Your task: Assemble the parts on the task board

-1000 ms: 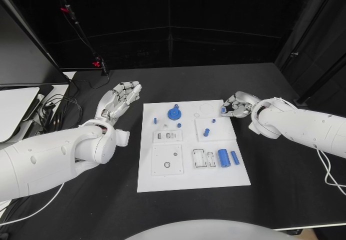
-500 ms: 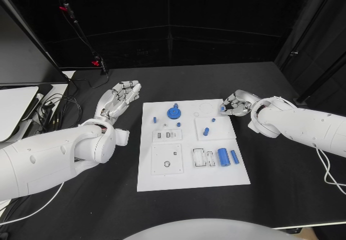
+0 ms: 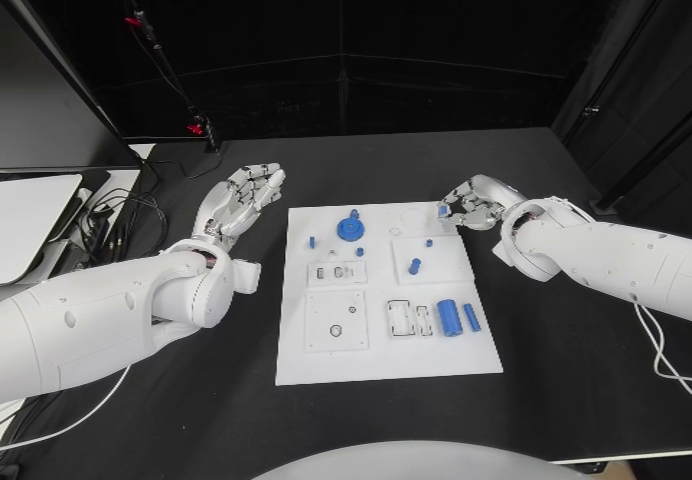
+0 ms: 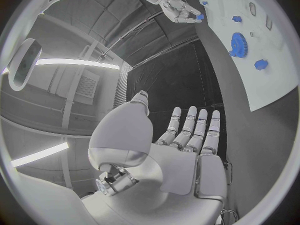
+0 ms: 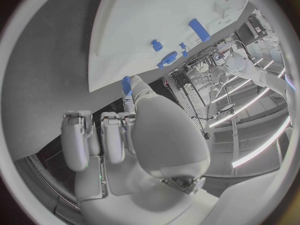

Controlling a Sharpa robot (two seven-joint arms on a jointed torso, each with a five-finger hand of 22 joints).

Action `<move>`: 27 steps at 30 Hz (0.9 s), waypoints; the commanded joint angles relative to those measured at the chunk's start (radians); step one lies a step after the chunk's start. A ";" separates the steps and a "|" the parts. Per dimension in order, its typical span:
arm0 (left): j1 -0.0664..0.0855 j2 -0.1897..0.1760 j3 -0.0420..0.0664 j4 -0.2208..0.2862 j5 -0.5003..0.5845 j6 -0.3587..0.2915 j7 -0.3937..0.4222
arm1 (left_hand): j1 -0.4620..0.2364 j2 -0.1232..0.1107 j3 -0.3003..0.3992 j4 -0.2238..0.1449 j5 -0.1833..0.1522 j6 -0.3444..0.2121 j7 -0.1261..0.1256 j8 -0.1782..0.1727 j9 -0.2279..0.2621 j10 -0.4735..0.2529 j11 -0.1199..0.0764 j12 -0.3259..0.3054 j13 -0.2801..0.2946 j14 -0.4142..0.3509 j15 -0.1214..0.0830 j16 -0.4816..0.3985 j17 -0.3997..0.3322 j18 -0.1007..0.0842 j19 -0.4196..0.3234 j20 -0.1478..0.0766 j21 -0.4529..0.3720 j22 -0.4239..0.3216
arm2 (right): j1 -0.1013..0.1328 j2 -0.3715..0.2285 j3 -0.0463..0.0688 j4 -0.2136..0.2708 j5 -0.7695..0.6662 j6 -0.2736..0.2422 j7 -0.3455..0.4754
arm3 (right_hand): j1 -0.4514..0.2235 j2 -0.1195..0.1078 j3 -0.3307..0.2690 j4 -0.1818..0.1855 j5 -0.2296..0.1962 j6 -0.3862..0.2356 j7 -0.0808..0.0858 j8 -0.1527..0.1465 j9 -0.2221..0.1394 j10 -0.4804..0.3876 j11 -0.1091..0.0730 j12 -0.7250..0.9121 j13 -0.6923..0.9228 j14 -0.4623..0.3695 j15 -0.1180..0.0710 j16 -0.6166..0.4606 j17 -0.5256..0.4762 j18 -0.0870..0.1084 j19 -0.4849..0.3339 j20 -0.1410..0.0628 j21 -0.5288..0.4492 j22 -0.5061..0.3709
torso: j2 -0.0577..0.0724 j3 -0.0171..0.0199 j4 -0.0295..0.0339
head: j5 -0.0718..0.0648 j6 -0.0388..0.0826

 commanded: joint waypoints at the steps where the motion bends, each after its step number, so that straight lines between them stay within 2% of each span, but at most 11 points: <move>1: 0.002 0.002 0.001 -0.002 -0.005 0.006 0.240 | 0.001 0.012 -0.005 -0.001 0.004 0.007 0.159 -0.006 -0.001 0.005 0.001 0.005 0.000 0.008 0.001 0.003 0.002 0.007 -0.006 -0.003 0.004 0.001 | 0.004 -0.014 0.001 0.051 0.031 -0.058 0.020 | 0.006 0.003 -0.001 -0.007 0.005 0.023 -0.004 0.007 0.005 0.106 0.009 0.003 0.263 0.104 0.004 0.002 0.263 -0.007 0.106 0.000 0.003 0.263 | -0.001 -0.0018 0.0012 | 0.005 0.000; 2: 0.001 0.003 0.001 -0.002 -0.005 0.006 0.240 | 0.001 0.012 -0.005 -0.001 0.004 0.007 0.159 -0.006 -0.001 0.005 0.001 0.005 0.000 0.008 0.001 0.003 0.002 0.007 -0.006 -0.003 0.004 0.001 | 0.006 -0.018 0.001 0.069 0.032 -0.054 0.012 | 0.005 0.002 -0.001 -0.007 0.004 0.023 -0.003 0.006 0.004 0.106 0.009 0.003 0.263 0.104 0.004 0.002 0.263 -0.007 0.106 0.001 0.003 0.263 | -0.002 -0.0024 0.0022 | 0.006 -0.001; 4: 0.001 0.006 0.001 -0.003 -0.005 0.006 0.239 | 0.002 0.013 -0.006 -0.001 0.005 0.007 0.159 -0.006 -0.001 0.005 0.001 0.005 0.000 0.009 0.001 0.004 0.002 0.007 -0.007 -0.003 0.004 0.001 | 0.010 -0.022 0.002 0.100 0.032 -0.043 -0.003 | 0.005 0.002 -0.002 -0.007 0.004 0.023 -0.003 0.006 0.004 0.106 0.010 0.003 0.263 0.104 0.005 0.002 0.263 -0.007 0.106 0.001 0.003 0.263 | 0.000 -0.0011 0.0026 | 0.008 -0.001; 8: 0.001 0.009 0.001 -0.005 -0.005 0.006 0.238 | 0.002 0.013 -0.006 -0.001 0.005 0.007 0.159 -0.006 -0.001 0.005 0.001 0.005 0.000 0.009 0.001 0.004 0.002 0.007 -0.007 -0.003 0.004 0.001 | 0.017 -0.014 0.002 0.154 0.017 -0.024 -0.026 | 0.003 0.001 -0.004 -0.007 0.004 0.025 -0.001 0.006 0.004 0.106 0.011 0.003 0.263 0.104 0.005 0.002 0.263 -0.007 0.106 0.001 0.003 0.263 | 0.001 0.0000 -0.0003 | 0.017 -0.002; 12: 0.001 0.011 0.001 -0.007 -0.005 0.006 0.237 | 0.002 0.013 -0.006 -0.001 0.005 0.007 0.159 -0.006 -0.001 0.005 0.001 0.005 0.000 0.009 0.001 0.004 0.002 0.007 -0.007 -0.003 0.004 0.001 | 0.019 0.006 0.002 0.199 -0.012 -0.008 -0.061 | 0.002 0.000 -0.005 -0.006 0.003 0.026 -0.001 0.006 0.004 0.106 0.012 0.003 0.263 0.104 0.006 0.002 0.263 -0.007 0.106 0.002 0.003 0.263 | 0.001 0.0004 0.0016 | 0.022 -0.004; 15: 0.001 0.012 0.001 -0.007 -0.005 0.006 0.237 | 0.002 0.013 -0.006 -0.001 0.005 0.007 0.159 -0.006 -0.001 0.005 0.001 0.005 0.000 0.009 0.001 0.004 0.002 0.007 -0.007 -0.003 0.004 0.001 | 0.020 0.023 0.002 0.234 -0.040 0.002 -0.104 | 0.001 0.000 -0.006 -0.006 0.003 0.030 0.002 0.006 0.004 0.106 0.013 0.003 0.263 0.104 0.007 0.002 0.263 -0.007 0.106 0.002 0.003 0.263 | 0.001 0.0001 0.0014 | 0.033 -0.008; 24: 0.001 0.014 0.001 -0.007 -0.005 0.002 0.235 | 0.003 0.014 -0.007 -0.001 0.005 0.007 0.159 -0.006 -0.001 0.005 0.001 0.006 0.000 0.009 0.001 0.004 0.002 0.006 -0.007 -0.003 0.004 0.001 | 0.020 0.068 0.002 0.323 -0.110 -0.004 -0.235 | 0.001 -0.001 -0.007 -0.007 0.004 0.031 0.003 0.005 0.004 0.106 0.015 0.003 0.263 0.104 0.008 0.002 0.263 -0.007 0.106 0.003 0.003 0.263 | 0.001 -0.0012 -0.0009 | 0.056 -0.018; 27: 0.001 0.014 0.001 -0.006 -0.005 0.001 0.235 | 0.003 0.014 -0.007 -0.001 0.005 0.007 0.159 -0.006 -0.001 0.005 0.001 0.006 0.000 0.009 0.001 0.004 0.002 0.006 -0.007 -0.003 0.004 0.001 | 0.020 0.081 0.002 0.342 -0.124 -0.004 -0.274 | 0.002 -0.002 -0.008 -0.008 0.005 0.032 0.003 0.005 0.004 0.106 0.015 0.003 0.263 0.104 0.009 0.002 0.263 -0.007 0.106 0.004 0.003 0.263 | 0.002 -0.0003 0.0005 | 0.060 -0.021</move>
